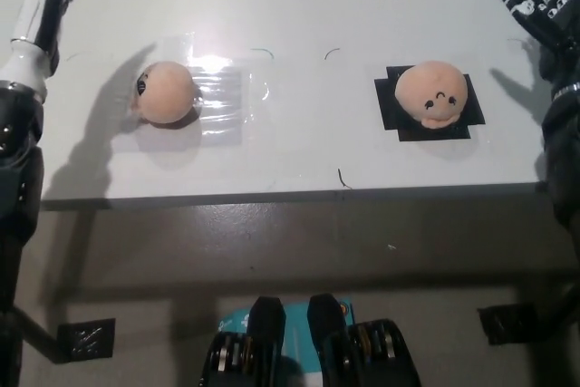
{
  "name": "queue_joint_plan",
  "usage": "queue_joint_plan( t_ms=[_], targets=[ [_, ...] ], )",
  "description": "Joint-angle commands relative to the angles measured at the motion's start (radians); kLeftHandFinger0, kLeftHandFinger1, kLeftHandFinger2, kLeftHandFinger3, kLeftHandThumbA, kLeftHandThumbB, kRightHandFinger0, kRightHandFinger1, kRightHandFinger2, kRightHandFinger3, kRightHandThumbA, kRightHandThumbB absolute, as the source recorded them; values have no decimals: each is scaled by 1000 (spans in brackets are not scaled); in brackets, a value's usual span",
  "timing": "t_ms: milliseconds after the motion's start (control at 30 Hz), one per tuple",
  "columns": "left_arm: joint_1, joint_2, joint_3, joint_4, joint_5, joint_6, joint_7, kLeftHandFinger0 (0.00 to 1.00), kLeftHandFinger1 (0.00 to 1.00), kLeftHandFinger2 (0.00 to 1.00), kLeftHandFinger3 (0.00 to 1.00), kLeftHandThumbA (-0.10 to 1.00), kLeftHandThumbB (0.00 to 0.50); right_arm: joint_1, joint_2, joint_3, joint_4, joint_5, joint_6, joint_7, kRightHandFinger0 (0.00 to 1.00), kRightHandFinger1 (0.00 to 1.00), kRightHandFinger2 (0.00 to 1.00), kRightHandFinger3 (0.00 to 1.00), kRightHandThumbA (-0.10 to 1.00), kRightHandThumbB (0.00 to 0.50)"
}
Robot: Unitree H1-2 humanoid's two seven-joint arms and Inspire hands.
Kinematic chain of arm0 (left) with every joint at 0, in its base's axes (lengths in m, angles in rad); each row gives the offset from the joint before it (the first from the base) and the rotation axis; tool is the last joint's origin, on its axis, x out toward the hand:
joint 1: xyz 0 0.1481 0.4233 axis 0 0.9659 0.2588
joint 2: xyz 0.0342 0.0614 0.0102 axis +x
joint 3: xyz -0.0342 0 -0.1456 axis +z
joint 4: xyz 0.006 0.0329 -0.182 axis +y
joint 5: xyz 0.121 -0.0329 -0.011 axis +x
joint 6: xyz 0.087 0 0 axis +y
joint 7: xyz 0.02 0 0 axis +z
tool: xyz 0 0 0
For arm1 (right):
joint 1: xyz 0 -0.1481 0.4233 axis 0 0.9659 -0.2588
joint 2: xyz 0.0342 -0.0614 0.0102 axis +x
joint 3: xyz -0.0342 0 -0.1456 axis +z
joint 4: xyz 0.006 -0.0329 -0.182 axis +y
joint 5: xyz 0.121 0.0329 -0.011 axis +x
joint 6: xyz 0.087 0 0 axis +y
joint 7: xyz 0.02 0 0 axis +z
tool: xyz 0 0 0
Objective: Use both hands to push two dumpling toys together to the middle
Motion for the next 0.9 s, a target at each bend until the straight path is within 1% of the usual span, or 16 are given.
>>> queue_joint_plan(
  t_ms=[0,67,100,167,233,367,433,467,500,567,633,667,700,733,767,867],
  targets=[
    [-97,26,-9,81,10,-84,-6,1000,1000,1000,1000,1000,329,-96,-18,-66,72,104,58,98,1000,1000,1000,1000,1000,168],
    [-107,24,-16,113,16,-99,-4,1000,1000,1000,1000,1000,301,-103,-18,-84,100,112,70,109,1000,1000,1000,1000,1000,175],
    [-109,21,-18,125,14,-100,-10,1000,1000,1000,1000,1000,300,-99,-19,-87,108,109,65,107,1000,1000,1000,1000,1000,175],
    [-110,14,-18,144,8,-99,-19,1000,1000,1000,1000,1000,301,-92,-19,-90,125,108,61,116,1000,1000,1000,1000,1000,180],
    [-116,12,-19,167,4,-100,-24,1000,1000,1000,1000,1000,325,-90,-15,-94,137,107,61,111,1000,1000,1000,1000,1000,198],
    [-120,13,-25,201,11,-100,-18,1000,1000,1000,1000,1000,332,-79,-5,-92,141,106,61,105,1000,1000,1000,1000,1000,200],
    [-105,7,-24,199,7,-100,-18,1000,1000,1000,1000,1000,325,-74,-8,-92,141,108,64,109,1000,1000,1000,1000,1000,208],
    [-85,6,-24,191,7,-100,-17,1000,1000,1000,1000,1000,325,-65,-5,-93,139,110,65,114,1000,1000,1000,1000,1000,198],
    [-74,7,-24,185,9,-100,-13,1000,1000,1000,1000,1000,331,-60,-2,-92,138,110,65,117,1000,1000,1000,1000,1000,200],
    [-59,3,-29,182,16,-100,-6,1000,1000,1000,1000,1000,316,-49,1,-89,133,110,65,129,1000,1000,1000,1000,1000,200],
    [-60,6,-38,173,29,-100,8,1000,1000,1000,1000,1000,286,-61,8,-91,139,116,66,130,1000,1000,1000,1000,1000,196],
    [-52,2,-42,168,33,-100,10,1000,1000,1000,1000,1000,297,-57,12,-92,135,118,69,129,1000,1000,1000,1000,1000,184],
    [-40,-5,-49,154,40,-100,15,1000,1000,1000,1000,1000,304,-54,16,-93,134,120,74,128,1000,1000,1000,1000,1000,190],
    [-31,-9,-53,146,42,-100,16,1000,1000,1000,1000,1000,305,-51,20,-92,134,121,72,130,1000,1000,1000,1000,1000,178],
    [-13,-17,-58,132,44,-100,14,1000,1000,1000,1000,1000,295,-41,27,-89,131,119,66,134,1000,1000,1000,1000,1000,175],
    [9,-36,-61,111,47,-100,21,1000,1000,1000,1000,1000,301,-33,37,-82,125,114,56,139,1000,1000,1000,1000,1000,180]
  ],
)
